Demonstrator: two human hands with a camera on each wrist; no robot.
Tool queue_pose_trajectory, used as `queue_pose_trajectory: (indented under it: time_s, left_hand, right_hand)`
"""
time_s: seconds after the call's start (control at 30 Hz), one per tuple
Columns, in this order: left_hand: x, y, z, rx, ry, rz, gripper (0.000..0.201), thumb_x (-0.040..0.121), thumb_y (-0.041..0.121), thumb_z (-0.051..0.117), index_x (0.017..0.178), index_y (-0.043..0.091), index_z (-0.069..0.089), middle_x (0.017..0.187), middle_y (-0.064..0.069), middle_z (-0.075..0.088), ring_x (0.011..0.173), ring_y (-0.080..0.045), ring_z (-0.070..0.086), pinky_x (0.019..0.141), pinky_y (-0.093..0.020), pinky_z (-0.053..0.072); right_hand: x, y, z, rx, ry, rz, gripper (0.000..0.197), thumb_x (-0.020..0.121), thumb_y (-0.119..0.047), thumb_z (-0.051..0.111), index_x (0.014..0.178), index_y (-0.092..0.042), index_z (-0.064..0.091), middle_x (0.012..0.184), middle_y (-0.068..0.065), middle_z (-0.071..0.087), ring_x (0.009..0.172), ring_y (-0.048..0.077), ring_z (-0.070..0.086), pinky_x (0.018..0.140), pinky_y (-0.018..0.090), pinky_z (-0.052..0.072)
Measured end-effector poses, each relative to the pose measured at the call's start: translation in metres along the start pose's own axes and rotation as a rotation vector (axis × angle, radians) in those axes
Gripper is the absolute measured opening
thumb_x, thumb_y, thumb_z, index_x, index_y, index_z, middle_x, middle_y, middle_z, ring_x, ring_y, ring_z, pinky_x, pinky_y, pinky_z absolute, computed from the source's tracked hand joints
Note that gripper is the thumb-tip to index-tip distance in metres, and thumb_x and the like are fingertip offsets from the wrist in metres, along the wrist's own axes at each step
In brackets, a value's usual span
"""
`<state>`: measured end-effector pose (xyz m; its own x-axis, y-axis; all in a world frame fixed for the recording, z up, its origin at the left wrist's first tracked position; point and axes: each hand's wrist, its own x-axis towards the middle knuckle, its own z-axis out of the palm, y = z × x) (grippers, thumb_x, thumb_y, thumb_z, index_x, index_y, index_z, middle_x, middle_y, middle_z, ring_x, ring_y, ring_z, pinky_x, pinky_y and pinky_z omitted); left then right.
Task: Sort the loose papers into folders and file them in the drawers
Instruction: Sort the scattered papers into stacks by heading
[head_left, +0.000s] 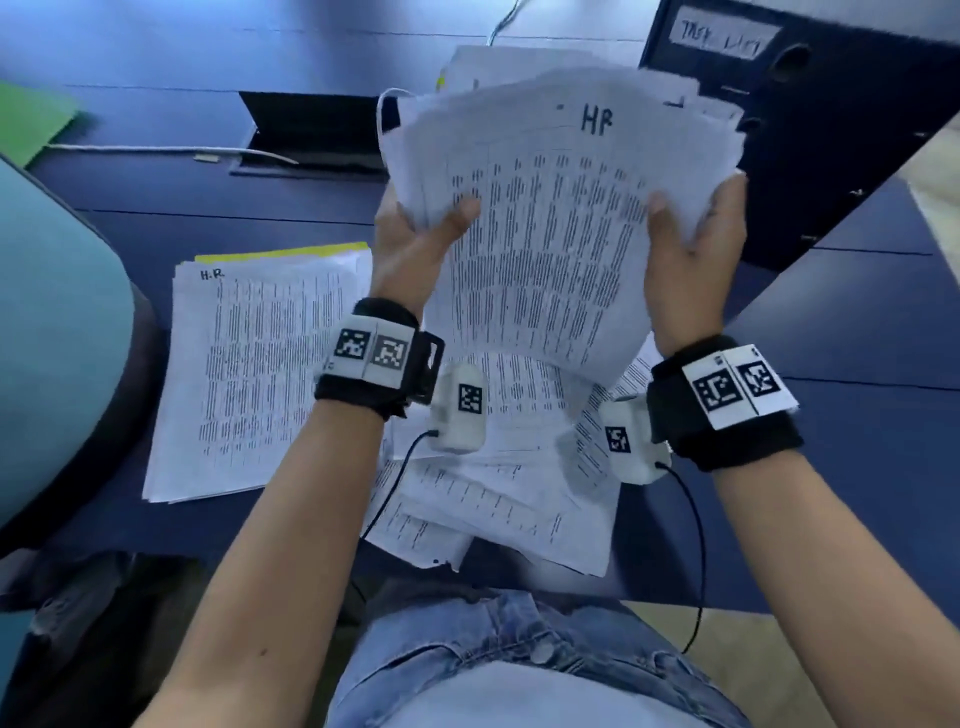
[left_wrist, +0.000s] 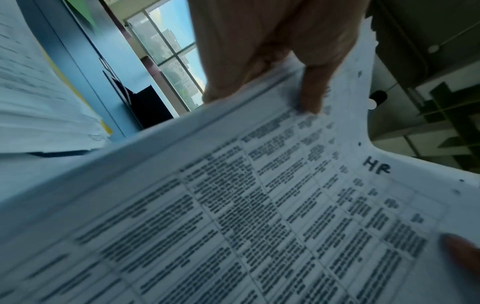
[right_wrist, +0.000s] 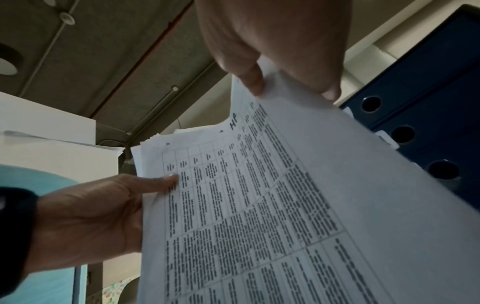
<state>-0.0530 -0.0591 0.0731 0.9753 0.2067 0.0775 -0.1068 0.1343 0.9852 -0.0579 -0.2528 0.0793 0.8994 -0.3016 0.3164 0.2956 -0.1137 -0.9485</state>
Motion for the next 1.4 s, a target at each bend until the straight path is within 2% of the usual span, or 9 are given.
queue_pose_trajectory:
  time_s: [0.17, 0.3, 0.47, 0.57, 0.7, 0.93, 1.13, 1.27, 1.4]
  left_hand:
    - [0.000, 0.011, 0.001, -0.063, 0.066, 0.086, 0.071, 0.057, 0.040, 0.083, 0.110, 0.001, 0.054, 0.101, -0.016, 0.065, 0.097, -0.032, 0.063, 0.091, -0.050, 0.050]
    - [-0.001, 0.001, -0.007, -0.113, 0.035, 0.026, 0.095, 0.044, 0.051, 0.086, 0.114, -0.001, 0.049, 0.104, -0.013, 0.064, 0.094, -0.020, 0.064, 0.085, -0.036, 0.054]
    - [-0.009, -0.042, -0.010, 0.141, -0.018, -0.147, 0.046, 0.082, 0.008, 0.068, 0.121, -0.006, 0.048, 0.097, 0.001, 0.063, 0.084, -0.004, 0.064, 0.069, -0.014, 0.051]
    - [-0.010, -0.054, -0.010, 0.337, -0.024, -0.192, 0.033, 0.095, 0.010, 0.047, 0.127, 0.000, 0.046, 0.096, 0.001, 0.059, 0.080, -0.008, 0.055, 0.068, -0.016, 0.048]
    - [0.001, -0.032, -0.021, 0.471, 0.012, -0.039, 0.030, 0.096, 0.003, 0.040, 0.125, -0.001, 0.047, 0.101, -0.002, 0.054, 0.085, -0.012, 0.051, 0.064, -0.002, 0.041]
    - [0.027, 0.023, -0.107, 0.551, 0.291, 0.056, 0.032, 0.090, 0.001, 0.041, 0.119, 0.002, 0.054, 0.109, -0.015, 0.062, 0.091, -0.023, 0.057, 0.076, -0.022, 0.046]
    - [0.009, 0.026, -0.193, 0.766, 0.465, -0.178, 0.029, 0.093, 0.007, 0.044, 0.120, 0.007, 0.056, 0.116, -0.007, 0.062, 0.106, -0.020, 0.058, 0.080, -0.019, 0.041]
    - [-0.004, 0.003, -0.235, 0.900, 0.516, -0.360, 0.019, 0.092, 0.008, 0.043, 0.106, 0.003, 0.056, 0.112, -0.018, 0.061, 0.105, -0.031, 0.057, 0.083, -0.032, 0.044]
    - [-0.008, -0.031, -0.260, 0.922, 0.476, -0.494, 0.018, 0.087, 0.002, 0.044, 0.100, -0.003, 0.056, 0.113, -0.025, 0.060, 0.106, -0.038, 0.057, 0.088, -0.038, 0.045]
  right_hand:
    - [0.006, -0.007, -0.005, 0.045, 0.138, -0.140, 0.016, 0.092, -0.003, 0.043, 0.096, -0.013, 0.032, 0.094, -0.002, 0.045, 0.081, -0.006, 0.049, 0.076, 0.015, 0.043]
    - [-0.002, 0.010, -0.009, 0.113, 0.032, 0.029, 0.033, 0.086, -0.021, 0.060, 0.104, -0.019, 0.033, 0.106, -0.003, 0.051, 0.096, 0.004, 0.056, 0.089, 0.027, 0.048]
    - [-0.025, 0.046, -0.010, -0.062, -0.059, 0.200, 0.035, 0.094, -0.017, 0.052, 0.122, -0.002, 0.037, 0.103, -0.010, 0.050, 0.087, -0.018, 0.049, 0.083, 0.011, 0.040]
    - [-0.031, 0.057, -0.008, -0.159, -0.038, 0.220, 0.033, 0.097, -0.007, 0.043, 0.122, 0.011, 0.034, 0.097, -0.012, 0.047, 0.078, -0.024, 0.048, 0.074, 0.005, 0.040]
    - [-0.026, 0.041, 0.015, -0.157, -0.008, 0.194, 0.026, 0.099, -0.006, 0.037, 0.124, 0.001, 0.035, 0.101, -0.006, 0.045, 0.070, -0.016, 0.042, 0.071, 0.003, 0.038]
    - [-0.023, 0.021, 0.098, -0.130, -0.234, 0.267, 0.016, 0.097, -0.010, 0.043, 0.105, -0.012, 0.029, 0.089, -0.010, 0.048, 0.080, 0.005, 0.051, 0.075, 0.022, 0.047]
    - [-0.066, 0.030, 0.167, -0.256, -0.592, 0.480, 0.027, 0.093, -0.005, 0.050, 0.118, -0.001, 0.043, 0.114, 0.012, 0.057, 0.098, 0.022, 0.055, 0.091, 0.039, 0.049]
    - [-0.090, 0.040, 0.193, -0.373, -0.747, 0.517, 0.023, 0.088, -0.009, 0.061, 0.107, 0.000, 0.050, 0.096, 0.010, 0.056, 0.080, 0.019, 0.056, 0.061, 0.024, 0.050]
    - [-0.108, 0.057, 0.206, -0.571, -0.843, 0.514, 0.018, 0.086, -0.013, 0.064, 0.096, -0.006, 0.050, 0.106, 0.018, 0.059, 0.091, 0.028, 0.057, 0.077, 0.036, 0.049]
